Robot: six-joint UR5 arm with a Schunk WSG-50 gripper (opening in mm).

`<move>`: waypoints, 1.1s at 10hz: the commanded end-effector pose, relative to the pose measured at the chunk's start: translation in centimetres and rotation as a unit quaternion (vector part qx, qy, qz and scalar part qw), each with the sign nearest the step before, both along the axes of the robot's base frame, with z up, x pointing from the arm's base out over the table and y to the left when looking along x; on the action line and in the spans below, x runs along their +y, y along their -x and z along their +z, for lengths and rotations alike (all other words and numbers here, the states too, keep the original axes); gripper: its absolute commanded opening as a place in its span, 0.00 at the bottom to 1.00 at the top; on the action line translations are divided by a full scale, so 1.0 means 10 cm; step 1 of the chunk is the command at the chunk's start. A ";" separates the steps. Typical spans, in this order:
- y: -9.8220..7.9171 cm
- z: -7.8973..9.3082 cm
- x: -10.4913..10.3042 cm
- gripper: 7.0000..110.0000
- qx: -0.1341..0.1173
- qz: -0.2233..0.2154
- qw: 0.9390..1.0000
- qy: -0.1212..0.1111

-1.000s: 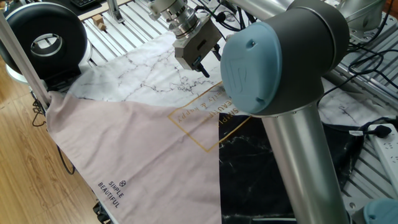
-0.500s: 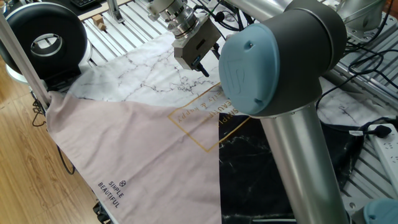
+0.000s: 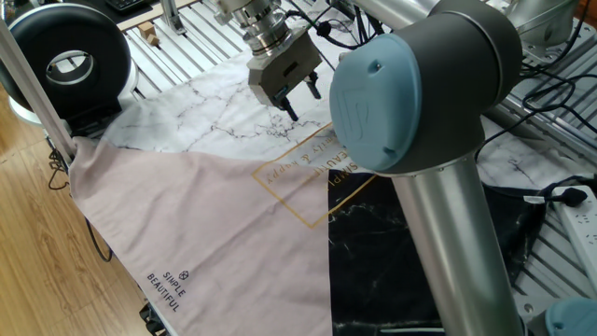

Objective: Put things in the drawer

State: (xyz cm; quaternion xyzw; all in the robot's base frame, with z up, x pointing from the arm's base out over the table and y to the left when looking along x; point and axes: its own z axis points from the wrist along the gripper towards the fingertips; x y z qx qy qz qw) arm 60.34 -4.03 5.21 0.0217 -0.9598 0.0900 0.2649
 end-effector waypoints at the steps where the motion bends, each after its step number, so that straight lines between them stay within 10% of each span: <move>1: -0.06 0.08 0.43 0.57 -0.021 -0.026 0.998 -0.061; 4: -0.12 0.21 0.80 0.57 -0.041 -0.039 0.995 -0.088; 6: -0.09 0.43 1.18 0.57 -0.066 -0.059 0.984 -0.156; 8: -0.31 0.63 1.03 0.57 -0.187 -0.032 0.971 -0.143; 9: -0.40 0.70 0.89 0.15 -0.239 -0.021 0.964 -0.118; 11: -0.53 0.81 1.08 0.15 -0.306 -0.046 0.938 -0.156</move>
